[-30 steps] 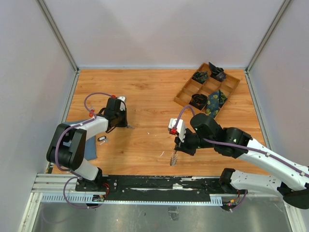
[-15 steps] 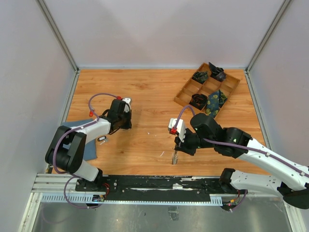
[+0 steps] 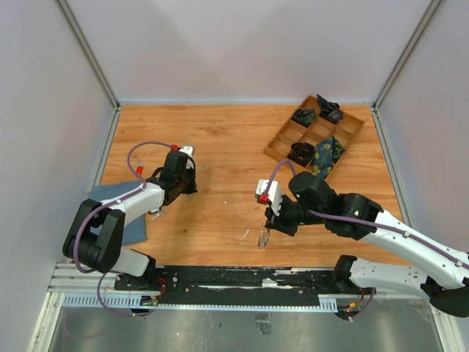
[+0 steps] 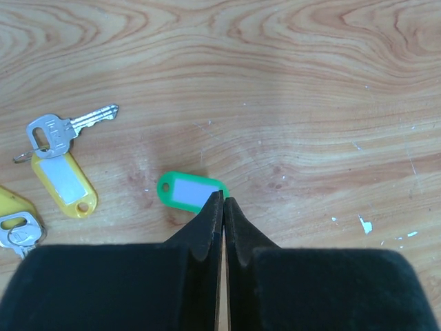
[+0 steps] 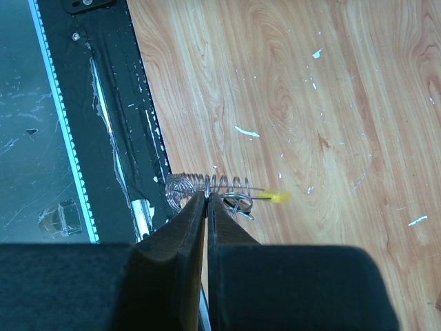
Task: Put the keys on the keyring
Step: Move the key to the center of the board.
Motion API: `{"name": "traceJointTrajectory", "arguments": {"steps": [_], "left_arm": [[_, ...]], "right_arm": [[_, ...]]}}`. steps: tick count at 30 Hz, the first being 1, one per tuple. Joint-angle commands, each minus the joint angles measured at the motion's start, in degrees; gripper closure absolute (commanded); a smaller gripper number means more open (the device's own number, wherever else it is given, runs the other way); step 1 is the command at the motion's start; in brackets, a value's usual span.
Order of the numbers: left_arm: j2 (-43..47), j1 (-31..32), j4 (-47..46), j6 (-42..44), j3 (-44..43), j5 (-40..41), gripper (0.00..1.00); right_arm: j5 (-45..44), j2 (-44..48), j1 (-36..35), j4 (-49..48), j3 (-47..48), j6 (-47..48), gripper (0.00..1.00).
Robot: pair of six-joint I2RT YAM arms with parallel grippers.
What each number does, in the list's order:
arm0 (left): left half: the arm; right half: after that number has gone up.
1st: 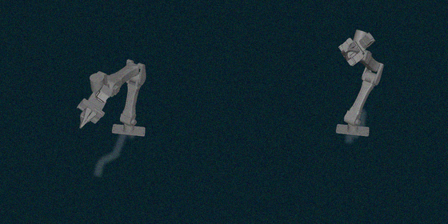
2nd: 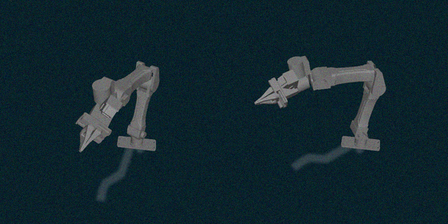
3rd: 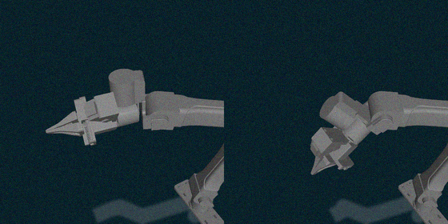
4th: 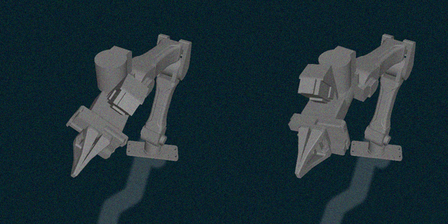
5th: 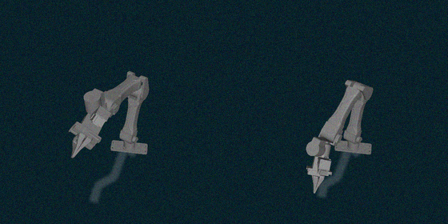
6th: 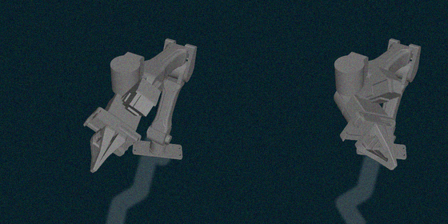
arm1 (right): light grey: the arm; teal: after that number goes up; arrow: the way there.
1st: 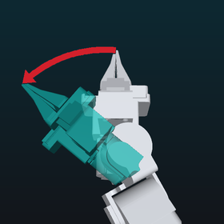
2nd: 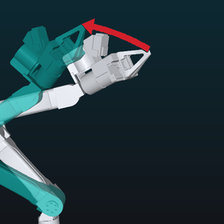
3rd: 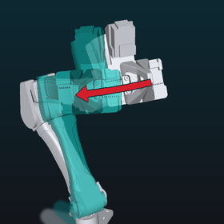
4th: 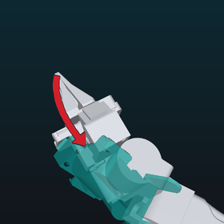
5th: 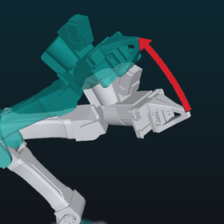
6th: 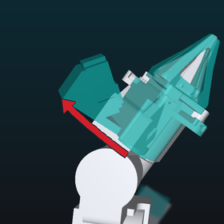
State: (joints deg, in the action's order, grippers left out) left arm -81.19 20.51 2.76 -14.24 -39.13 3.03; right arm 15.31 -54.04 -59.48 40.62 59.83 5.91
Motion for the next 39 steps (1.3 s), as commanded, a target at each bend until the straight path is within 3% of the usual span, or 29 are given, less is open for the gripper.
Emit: {"name": "traceJointTrajectory", "arguments": {"steps": [1, 9, 22, 30, 39], "left_arm": [[-1.2, 1.5, -0.7, 0.1, 0.7, 0.5, 0.96], [-4.8, 7.7, 1.6, 1.1, -2.7, 1.1, 0.93], [-2.4, 10.2, 3.3, -1.4, -2.5, 5.6, 0.64], [-4.5, 10.7, 3.5, -1.0, -3.1, 4.5, 0.62], [-6.1, 10.7, 4.1, -0.5, -4.1, 4.2, 0.71]], "right_arm": [[0.2, 0.4, -0.8, -0.3, 0.3, -0.7, 0.95], [0.0, 0.4, -0.8, -0.4, 0.3, -0.7, 0.95], [0.1, 0.5, -0.8, -0.8, -0.2, -0.9, 0.95], [0.2, 0.8, -0.8, -0.7, -0.4, -1.0, 0.95], [0.3, 0.6, -0.8, -0.6, -0.4, -0.9, 0.95]]}}
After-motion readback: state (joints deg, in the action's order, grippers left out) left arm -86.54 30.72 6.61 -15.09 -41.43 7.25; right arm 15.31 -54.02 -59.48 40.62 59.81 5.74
